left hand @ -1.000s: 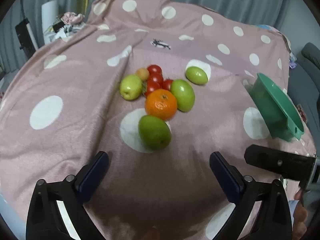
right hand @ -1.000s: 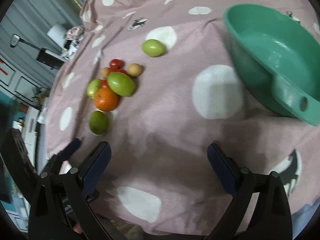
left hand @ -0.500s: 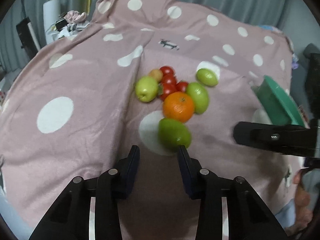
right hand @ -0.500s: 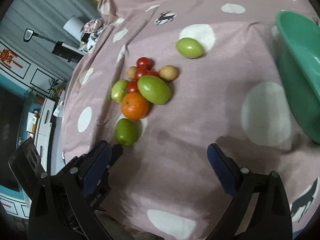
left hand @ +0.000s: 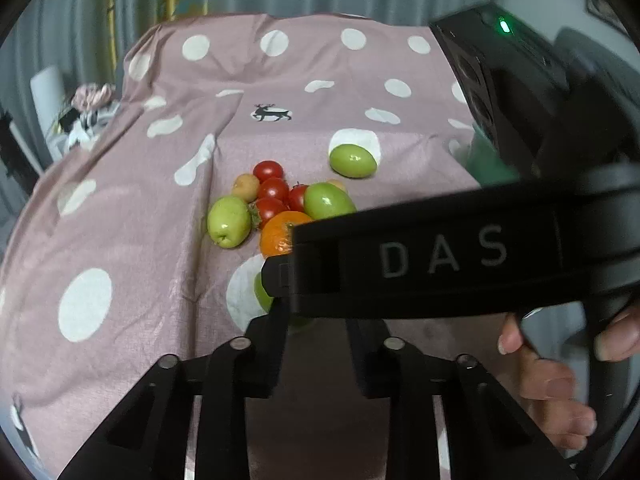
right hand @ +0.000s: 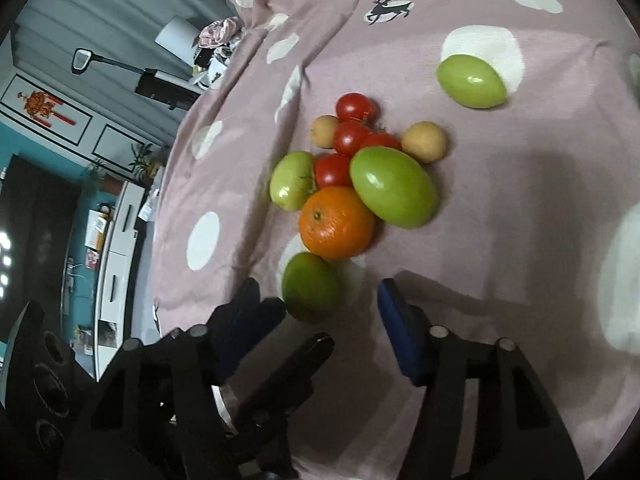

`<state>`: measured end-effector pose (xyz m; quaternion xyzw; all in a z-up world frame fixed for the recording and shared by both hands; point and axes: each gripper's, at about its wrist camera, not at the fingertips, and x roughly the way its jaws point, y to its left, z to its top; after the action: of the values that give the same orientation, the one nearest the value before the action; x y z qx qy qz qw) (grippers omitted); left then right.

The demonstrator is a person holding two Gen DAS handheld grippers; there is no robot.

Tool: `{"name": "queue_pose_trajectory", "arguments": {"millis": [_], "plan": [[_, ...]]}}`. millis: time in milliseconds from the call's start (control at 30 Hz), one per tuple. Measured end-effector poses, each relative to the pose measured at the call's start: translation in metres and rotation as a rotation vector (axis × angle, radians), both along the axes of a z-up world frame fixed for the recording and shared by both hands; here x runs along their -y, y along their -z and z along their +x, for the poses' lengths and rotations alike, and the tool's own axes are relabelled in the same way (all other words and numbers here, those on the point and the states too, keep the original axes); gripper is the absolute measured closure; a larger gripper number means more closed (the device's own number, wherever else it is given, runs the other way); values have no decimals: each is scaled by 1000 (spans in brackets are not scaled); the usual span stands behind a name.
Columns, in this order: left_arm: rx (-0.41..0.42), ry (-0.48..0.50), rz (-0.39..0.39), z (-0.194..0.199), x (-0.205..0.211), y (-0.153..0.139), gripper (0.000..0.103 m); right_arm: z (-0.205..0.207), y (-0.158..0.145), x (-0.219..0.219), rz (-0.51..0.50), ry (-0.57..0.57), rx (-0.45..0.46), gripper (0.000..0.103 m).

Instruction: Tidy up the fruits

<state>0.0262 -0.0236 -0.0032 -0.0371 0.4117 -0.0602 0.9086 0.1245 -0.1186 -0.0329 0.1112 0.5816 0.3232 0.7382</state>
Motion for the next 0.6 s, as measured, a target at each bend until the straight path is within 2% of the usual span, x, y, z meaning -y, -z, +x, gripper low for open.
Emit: {"name": "queue_pose_trajectory", "arguments": {"millis": [67,133,200,267,367,467,600], "plan": [[-10,-5,-39,1,-6,0,78,3,2,-2,-5,0,-5,46],[-17,-21,-41,1,-8,0,78,5,5,-2,9,2,-31,50],[-19,-54,13,-2,-6,0,78,6,9,-3,-2,-5,-58,53],[16,-81,60,-8,-6,-5,78,6,11,-6,0,-11,-69,53],[28,-53,32,-6,-8,-10,78,7,10,-8,23,-13,-85,53],[-6,-78,33,-2,-11,-4,78,8,12,-10,28,-13,-100,56],[-29,-42,-5,-6,-13,-2,78,9,12,-13,45,-23,-124,54]]}}
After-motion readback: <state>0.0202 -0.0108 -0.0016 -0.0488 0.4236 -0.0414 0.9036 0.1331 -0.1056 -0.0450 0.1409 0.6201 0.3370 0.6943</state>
